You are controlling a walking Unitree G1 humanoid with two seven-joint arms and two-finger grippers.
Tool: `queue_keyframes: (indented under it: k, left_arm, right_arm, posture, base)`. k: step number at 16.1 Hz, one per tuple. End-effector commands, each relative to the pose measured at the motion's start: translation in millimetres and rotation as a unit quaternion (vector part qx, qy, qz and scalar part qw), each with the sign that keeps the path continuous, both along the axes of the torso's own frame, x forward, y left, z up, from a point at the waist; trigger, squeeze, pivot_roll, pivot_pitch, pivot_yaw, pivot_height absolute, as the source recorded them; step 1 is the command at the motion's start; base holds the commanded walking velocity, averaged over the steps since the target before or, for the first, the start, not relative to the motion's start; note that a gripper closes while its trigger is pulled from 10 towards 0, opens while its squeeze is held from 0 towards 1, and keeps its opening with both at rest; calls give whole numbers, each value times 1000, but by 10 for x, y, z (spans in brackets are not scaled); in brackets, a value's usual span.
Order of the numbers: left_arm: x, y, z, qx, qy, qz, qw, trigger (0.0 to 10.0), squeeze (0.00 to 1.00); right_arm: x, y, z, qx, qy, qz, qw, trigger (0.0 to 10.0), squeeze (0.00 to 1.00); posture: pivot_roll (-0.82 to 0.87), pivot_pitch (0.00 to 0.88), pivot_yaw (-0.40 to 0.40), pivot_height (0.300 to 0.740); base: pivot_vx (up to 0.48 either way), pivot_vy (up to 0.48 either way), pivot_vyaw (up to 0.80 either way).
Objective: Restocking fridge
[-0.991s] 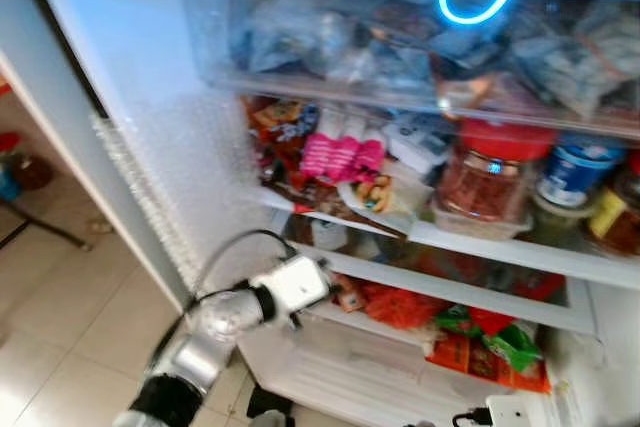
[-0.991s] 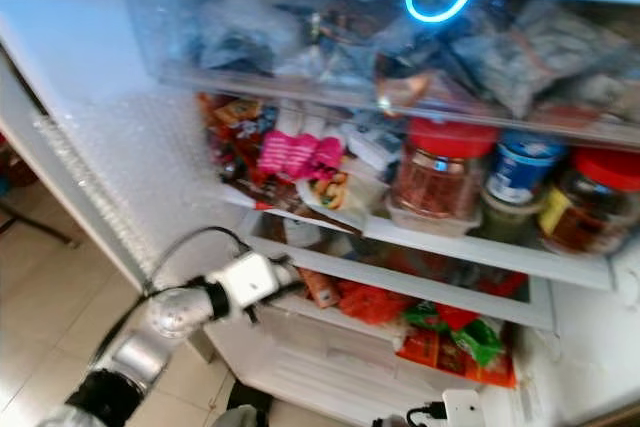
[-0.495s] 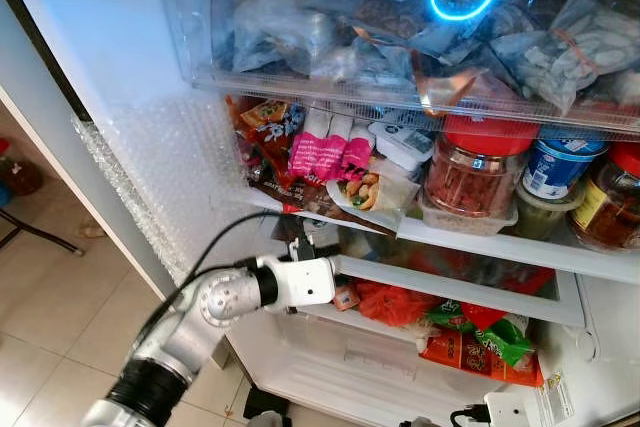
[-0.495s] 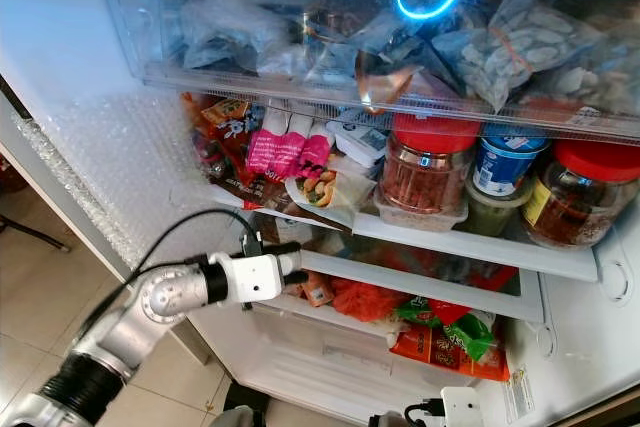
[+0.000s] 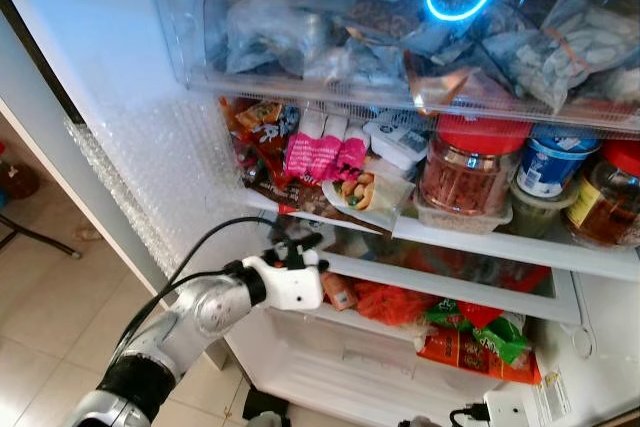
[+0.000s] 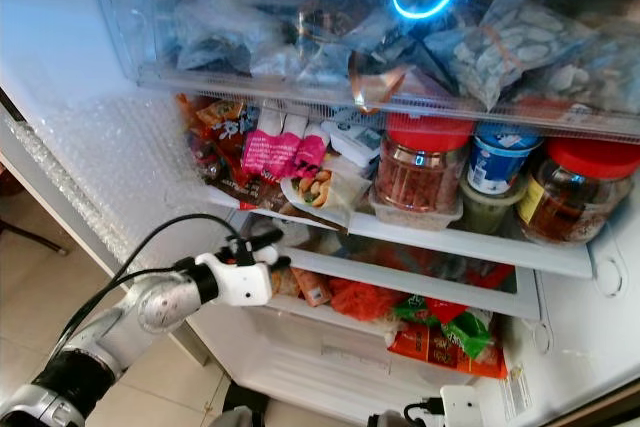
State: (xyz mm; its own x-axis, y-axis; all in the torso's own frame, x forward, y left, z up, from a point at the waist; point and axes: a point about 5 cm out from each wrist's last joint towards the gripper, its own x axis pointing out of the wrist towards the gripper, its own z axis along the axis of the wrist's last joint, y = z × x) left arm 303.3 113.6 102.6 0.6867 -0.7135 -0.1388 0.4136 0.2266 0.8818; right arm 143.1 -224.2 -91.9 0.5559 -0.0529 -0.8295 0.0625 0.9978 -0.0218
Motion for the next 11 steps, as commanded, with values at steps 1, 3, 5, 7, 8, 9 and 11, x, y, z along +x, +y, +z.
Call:
queue_keyframes:
  k: [1, 3, 5, 7, 8, 9, 11]
  left_arm:
    - [21, 74, -33, 26, -32, 4, 999, 10000, 0]
    - [30, 110, -117, 37, -24, 12, 999, 10000, 0]
    - [32, 58, -179, 33, -5, 6, 999, 10000, 0]
    - [-2, -193, -263, 24, -2, -33, 999, 10000, 0]
    - [-5, -238, -280, 20, 2, -37, 999, 10000, 0]
    - [15, -324, -321, 21, -2, -40, 999, 10000, 0]
    - [63, -367, -355, 42, -3, -32, 999, 10000, 0]
  right_arm:
    - [-252, 78, -111, 12, 50, -3, 999, 10000, 0]
    - [-253, 78, -112, 12, 50, -4, 999, 10000, 0]
    - [-256, 73, -113, 10, 52, -5, 999, 10000, 0]
    - [-261, 71, -114, 9, 51, -11, 999, 10000, 0]
    - [-262, 71, -114, 9, 49, -14, 999, 10000, 0]
    - [-262, 77, -114, 10, 47, -18, 999, 10000, 0]
    - [-263, 83, -116, 10, 47, -18, 999, 10000, 0]
  posture:
    - [28, 48, 60, 650]
    - [26, 49, 61, 650]
    - [28, 49, 62, 650]
    - [15, 42, 70, 650]
    - [15, 42, 70, 650]
    - [-1, 45, 76, 650]
    - [-3, 47, 76, 650]
  base:
    - [0, 0, 0]
    - [0, 0, 0]
    - [0, 0, 0]
    - [0, 0, 0]
    - [0, 0, 0]
    - [0, 0, 0]
    - [0, 0, 0]
